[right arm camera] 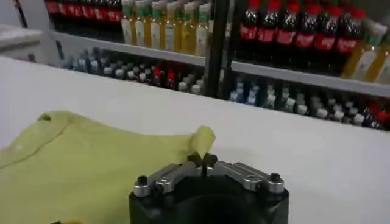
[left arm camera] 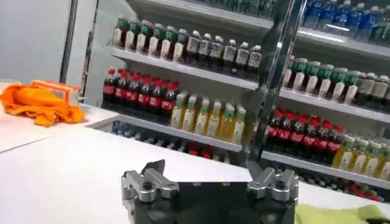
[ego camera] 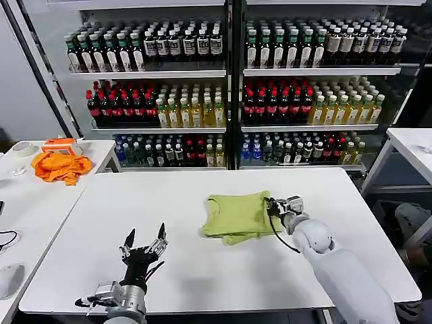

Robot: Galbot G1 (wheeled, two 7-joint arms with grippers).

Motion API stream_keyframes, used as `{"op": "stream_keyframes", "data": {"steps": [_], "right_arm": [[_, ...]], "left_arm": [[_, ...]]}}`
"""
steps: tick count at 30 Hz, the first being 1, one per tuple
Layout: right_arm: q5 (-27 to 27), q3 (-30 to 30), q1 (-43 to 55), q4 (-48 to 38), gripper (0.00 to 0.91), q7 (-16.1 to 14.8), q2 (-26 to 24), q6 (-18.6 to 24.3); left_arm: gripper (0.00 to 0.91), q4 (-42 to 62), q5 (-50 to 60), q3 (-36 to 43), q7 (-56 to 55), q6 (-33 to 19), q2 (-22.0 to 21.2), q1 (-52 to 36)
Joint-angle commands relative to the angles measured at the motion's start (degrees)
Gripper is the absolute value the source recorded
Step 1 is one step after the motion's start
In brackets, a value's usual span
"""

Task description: Fold and organize the clothes.

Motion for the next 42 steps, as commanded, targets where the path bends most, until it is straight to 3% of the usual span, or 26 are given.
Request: {"op": "stream_keyframes", "data": {"steps": [1, 8, 14, 20, 33, 42], "right_arm": [[-10.63, 1.95, -1.63, -0.39, 0.907, -1.19, -0.29, 7.48], [-9.18, 13.59, -20.50, 21.40, 0.907, 5.76, -2.65, 14.16], [-11.36, 25.77, -37.98, 32.05, 0.907, 7.02, -2.35, 20.62], [-8.58, 33.52, -51.02, 37.84, 0.907, 7.48, -0.06, 24.27], [-7.92, 36.82, -57.73, 40.66, 0.907, 6.37, 2.92, 22.42], [-10.74, 36.70, -58.52, 41.87, 0.907, 6.20, 3.42, 23.26]], "left_arm": [[0.907, -0.54, 0.22, 0.08, 0.14, 0.02, -0.09, 0.32], [0.907, -1.07, 4.97, 0.78, 1.28, -0.22, 0.35, 0.83], [0.907, -0.21, 10.93, 2.75, 1.96, -1.03, -0.04, 0.77], [0.907, 0.25, 14.96, 3.64, 2.20, -1.73, -0.35, 0.20], [0.907, -1.57, 17.46, 2.84, 2.28, -1.18, -0.80, 1.62], [0.907, -4.07, 17.47, 2.59, 2.21, -0.53, -1.36, 3.41]]}}
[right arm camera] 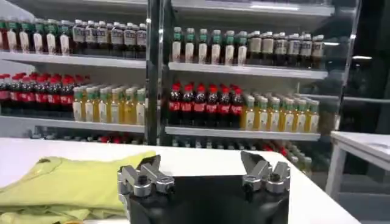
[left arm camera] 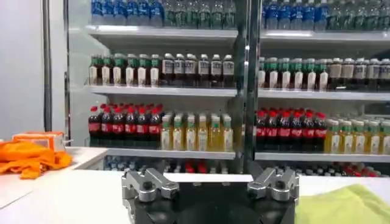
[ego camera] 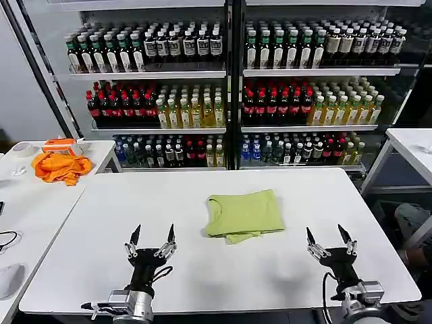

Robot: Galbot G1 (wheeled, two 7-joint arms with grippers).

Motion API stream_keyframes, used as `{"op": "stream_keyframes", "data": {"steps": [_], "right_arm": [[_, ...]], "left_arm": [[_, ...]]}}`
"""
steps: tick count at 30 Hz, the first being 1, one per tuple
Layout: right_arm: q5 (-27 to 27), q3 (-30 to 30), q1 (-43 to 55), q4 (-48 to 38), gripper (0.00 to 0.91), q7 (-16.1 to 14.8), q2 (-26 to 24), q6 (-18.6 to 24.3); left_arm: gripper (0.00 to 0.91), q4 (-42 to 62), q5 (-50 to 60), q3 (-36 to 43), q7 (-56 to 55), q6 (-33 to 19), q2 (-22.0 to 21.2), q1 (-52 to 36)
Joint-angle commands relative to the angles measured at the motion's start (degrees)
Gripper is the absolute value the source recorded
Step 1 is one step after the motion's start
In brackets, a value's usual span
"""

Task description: Fold and organize the clothes.

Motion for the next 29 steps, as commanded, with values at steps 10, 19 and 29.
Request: {"op": "stream_keyframes", "data": {"steps": [10, 19, 29], "right_arm": [[-2.48, 3.18, -6.49, 5.86, 0.907, 0.61, 0.93, 1.26], [-2.28, 3.36, -7.17, 6.64, 0.907, 1.45, 1.30, 1.23], [-3.70, 3.53, -7.52, 7.36, 0.907, 0.94, 2.13, 1.07]], "left_arm": [[0.907, -3.19, 1.93, -0.25, -0.03, 0.43, -0.03, 2.47], [0.907, -3.58, 1.89, -0.34, -0.03, 0.51, 0.24, 2.57], [0.907, -3.13, 1.97, 0.23, 0.01, 0.59, 0.10, 2.29]]}}
